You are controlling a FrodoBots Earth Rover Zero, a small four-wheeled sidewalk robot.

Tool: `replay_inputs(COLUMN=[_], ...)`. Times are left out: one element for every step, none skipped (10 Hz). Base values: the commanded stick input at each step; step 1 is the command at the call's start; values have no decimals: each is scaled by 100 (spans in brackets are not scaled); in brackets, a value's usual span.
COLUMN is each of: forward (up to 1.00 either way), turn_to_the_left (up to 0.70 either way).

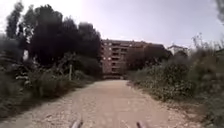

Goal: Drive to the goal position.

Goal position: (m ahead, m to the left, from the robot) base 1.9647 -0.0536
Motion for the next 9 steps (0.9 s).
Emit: replay_inputs(forward=[85, 85, 85, 85, 85, 85, 85, 85, 85], turn_to_the_left=[-14, -34, -29, -14, 0, 0, 0, 0, 0])
